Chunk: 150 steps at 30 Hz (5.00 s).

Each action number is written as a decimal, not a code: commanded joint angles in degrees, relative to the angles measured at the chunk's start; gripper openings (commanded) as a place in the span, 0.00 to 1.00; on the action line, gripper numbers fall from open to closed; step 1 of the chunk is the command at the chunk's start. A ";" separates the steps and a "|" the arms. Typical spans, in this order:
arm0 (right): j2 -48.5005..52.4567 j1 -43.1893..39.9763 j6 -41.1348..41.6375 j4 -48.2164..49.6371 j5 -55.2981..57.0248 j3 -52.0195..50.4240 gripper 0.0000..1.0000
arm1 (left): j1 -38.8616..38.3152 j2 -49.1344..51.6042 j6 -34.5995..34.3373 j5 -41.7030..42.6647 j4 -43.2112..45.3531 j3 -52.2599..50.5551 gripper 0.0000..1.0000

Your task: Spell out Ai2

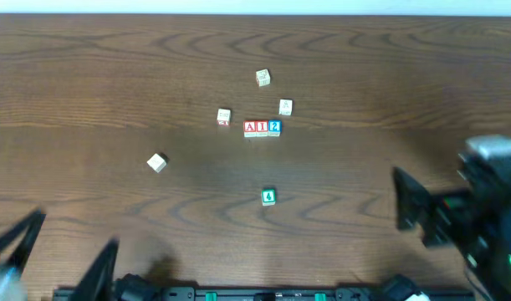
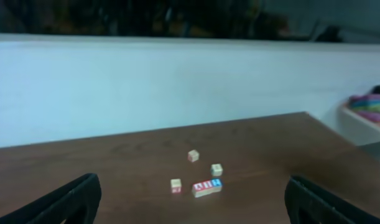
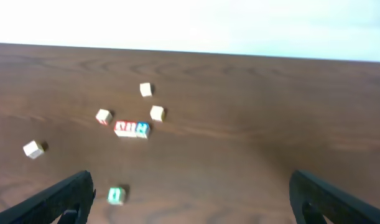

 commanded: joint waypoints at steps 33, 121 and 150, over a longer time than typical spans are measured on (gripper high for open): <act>-9.01 0.44 -17.27 62.69 -7.26 -61.57 0.99 | 0.20 0.85 -0.42 -5.25 49.90 -63.32 0.95; -35.19 -15.15 -8.11 61.81 -15.85 -87.45 0.99 | -0.17 -20.13 1.64 6.40 25.07 -78.40 0.95; -35.65 -28.94 -8.11 61.99 -15.85 -87.45 0.99 | 9.22 -25.11 1.66 2.27 23.91 -85.79 0.96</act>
